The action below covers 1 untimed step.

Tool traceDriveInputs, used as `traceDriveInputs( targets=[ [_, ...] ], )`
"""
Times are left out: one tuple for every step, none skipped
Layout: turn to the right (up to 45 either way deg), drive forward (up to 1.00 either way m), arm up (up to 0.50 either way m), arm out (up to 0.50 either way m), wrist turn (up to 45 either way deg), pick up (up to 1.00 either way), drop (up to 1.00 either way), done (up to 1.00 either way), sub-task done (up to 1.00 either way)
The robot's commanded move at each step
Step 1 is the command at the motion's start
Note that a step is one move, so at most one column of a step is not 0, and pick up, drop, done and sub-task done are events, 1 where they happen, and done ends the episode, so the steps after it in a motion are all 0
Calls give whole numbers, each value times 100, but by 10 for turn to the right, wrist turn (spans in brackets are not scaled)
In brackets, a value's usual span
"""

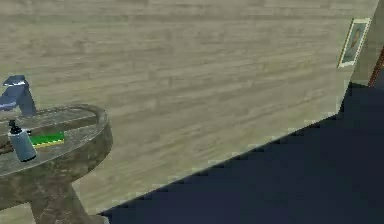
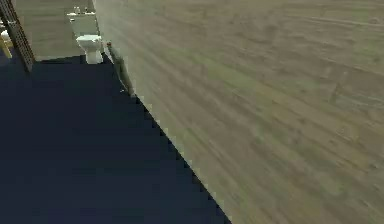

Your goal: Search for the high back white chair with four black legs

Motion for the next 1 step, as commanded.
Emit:
traceDriveInputs(
  targets=[
    [450, 0, 0, 0, 0, 0, 0, 0, 0]
  ],
)
